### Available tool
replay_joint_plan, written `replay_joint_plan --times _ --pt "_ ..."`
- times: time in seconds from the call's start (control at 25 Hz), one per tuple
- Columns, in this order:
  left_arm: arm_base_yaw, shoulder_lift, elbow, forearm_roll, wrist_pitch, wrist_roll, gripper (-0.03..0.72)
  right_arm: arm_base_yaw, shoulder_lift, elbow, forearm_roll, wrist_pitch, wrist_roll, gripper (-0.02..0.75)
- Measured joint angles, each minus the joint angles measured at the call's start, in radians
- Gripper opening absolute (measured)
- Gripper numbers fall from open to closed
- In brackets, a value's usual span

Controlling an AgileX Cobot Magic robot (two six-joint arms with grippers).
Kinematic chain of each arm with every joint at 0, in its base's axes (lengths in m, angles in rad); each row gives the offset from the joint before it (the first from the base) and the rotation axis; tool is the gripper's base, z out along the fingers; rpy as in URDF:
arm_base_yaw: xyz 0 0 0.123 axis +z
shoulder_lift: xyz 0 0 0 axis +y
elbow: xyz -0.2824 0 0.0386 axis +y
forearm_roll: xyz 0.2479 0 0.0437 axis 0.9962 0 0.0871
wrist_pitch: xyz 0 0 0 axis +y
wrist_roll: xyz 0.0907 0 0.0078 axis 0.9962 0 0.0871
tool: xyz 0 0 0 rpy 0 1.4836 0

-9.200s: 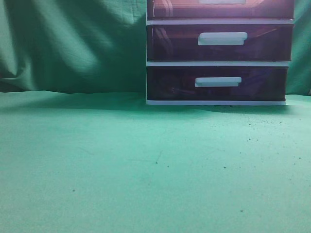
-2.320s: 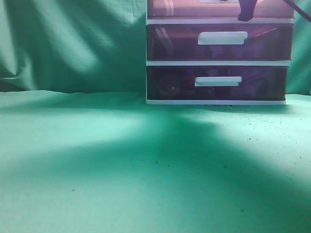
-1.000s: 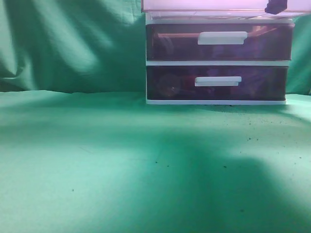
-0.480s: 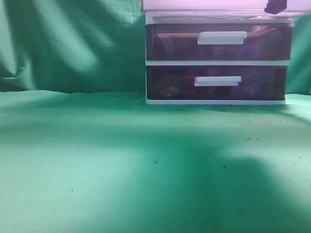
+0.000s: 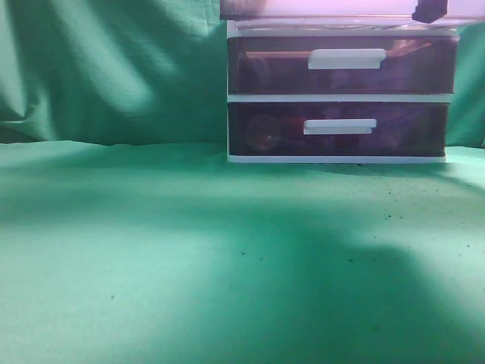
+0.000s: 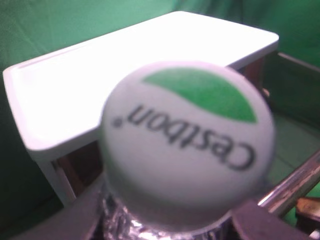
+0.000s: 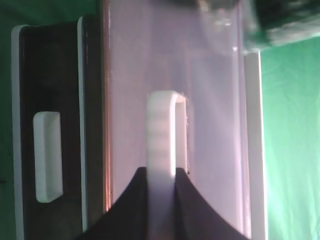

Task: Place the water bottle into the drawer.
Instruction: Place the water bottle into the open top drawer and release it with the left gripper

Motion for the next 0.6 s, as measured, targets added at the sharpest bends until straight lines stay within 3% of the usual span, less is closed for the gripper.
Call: replay_joint_plan --times 0.36,0.52,0.6 --pt "0.000 0.046 0.000 0.080 0.006 0.002 0.261 0.000 0.000 0.002 0.000 0.000 -0.002 0.089" --pt "0.000 0.053 0.000 0.082 0.004 0.000 0.426 0.000 0.000 0.002 0.000 0.000 -0.002 0.089" --pt "0.000 0.062 0.000 0.082 -0.011 0.000 0.552 0.000 0.000 0.002 0.000 0.004 0.002 0.089"
